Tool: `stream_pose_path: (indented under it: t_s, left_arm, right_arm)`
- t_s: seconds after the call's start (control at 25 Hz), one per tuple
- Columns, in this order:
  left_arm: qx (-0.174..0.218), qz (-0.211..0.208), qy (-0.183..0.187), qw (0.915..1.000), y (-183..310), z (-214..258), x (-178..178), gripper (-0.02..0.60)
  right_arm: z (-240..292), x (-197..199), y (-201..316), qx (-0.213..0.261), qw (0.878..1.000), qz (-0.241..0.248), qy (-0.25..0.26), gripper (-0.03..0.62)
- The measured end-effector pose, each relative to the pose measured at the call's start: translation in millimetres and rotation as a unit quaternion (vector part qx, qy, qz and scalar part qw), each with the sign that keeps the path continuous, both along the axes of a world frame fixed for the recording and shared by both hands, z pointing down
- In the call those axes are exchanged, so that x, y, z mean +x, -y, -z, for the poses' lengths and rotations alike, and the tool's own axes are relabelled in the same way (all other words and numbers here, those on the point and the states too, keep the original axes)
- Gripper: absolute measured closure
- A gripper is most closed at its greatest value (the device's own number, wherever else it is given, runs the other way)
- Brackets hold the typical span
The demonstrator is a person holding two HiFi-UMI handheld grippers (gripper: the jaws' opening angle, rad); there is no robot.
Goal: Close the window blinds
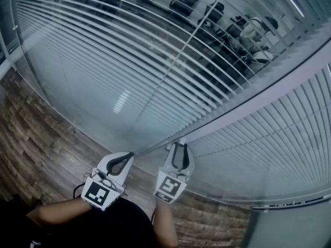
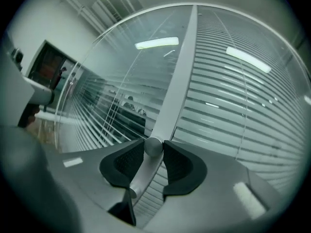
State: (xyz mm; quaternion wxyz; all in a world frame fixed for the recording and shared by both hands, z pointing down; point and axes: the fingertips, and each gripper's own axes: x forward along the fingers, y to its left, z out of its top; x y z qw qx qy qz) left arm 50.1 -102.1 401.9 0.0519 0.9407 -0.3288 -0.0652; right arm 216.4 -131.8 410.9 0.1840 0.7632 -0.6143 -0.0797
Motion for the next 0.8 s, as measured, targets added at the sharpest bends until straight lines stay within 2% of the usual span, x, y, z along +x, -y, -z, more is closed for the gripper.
stream_pose_path:
  t_s: [0.12, 0.28, 0.36, 0.44, 0.52, 0.6, 0.64, 0.72, 0.8]
  left_arm:
    - [-0.003, -0.005, -0.001, 1.0000, -0.3, -4.5, 0.9, 0.580]
    - [0.000, -0.010, 0.003, 0.9999, -7.6, -9.9, 8.9, 0.580]
    - [0.000, -0.011, 0.010, 0.9999, -9.9, -18.5, 13.5, 0.580]
    - [-0.001, -0.011, 0.015, 0.9998, -10.2, -22.6, 17.0, 0.580]
    - [-0.003, -0.008, 0.013, 0.9999, -11.7, -16.4, 17.4, 0.580]
    - [-0.009, -0.003, 0.010, 0.9999, -15.6, -9.4, 15.4, 0.580]
    - [-0.012, 0.001, 0.013, 0.9998, -17.4, -9.2, 14.2, 0.580]
    - [-0.020, 0.010, 0.022, 0.9995, -21.0, -13.9, 11.4, 0.580]
    - [-0.027, 0.020, 0.028, 0.9990, -26.6, -18.7, 10.0, 0.580]
  right_arm:
    - [-5.6, -4.4, 3.5, -0.051, 0.991, 0.006, -0.120, 0.465]
    - [-12.9, -5.9, 2.9, -0.110, 0.955, 0.011, -0.274, 0.467]
    - [-20.6, -5.6, 4.4, -0.125, 0.944, 0.015, -0.306, 0.467]
    - [-25.1, -4.2, 8.0, -0.124, 0.945, 0.020, -0.302, 0.465]
    - [-14.7, -4.1, 9.7, -0.106, 0.964, 0.030, -0.242, 0.459]
    - [0.5, -2.8, 5.7, -0.064, 0.991, 0.044, -0.114, 0.404]
    - [5.9, -1.0, 2.6, -0.037, 0.998, 0.049, -0.034, 0.401]
    - [8.7, 3.3, -2.8, 0.006, 0.993, 0.056, 0.101, 0.401]
    - [5.7, 4.0, -5.4, 0.024, 0.982, 0.065, 0.175, 0.408]
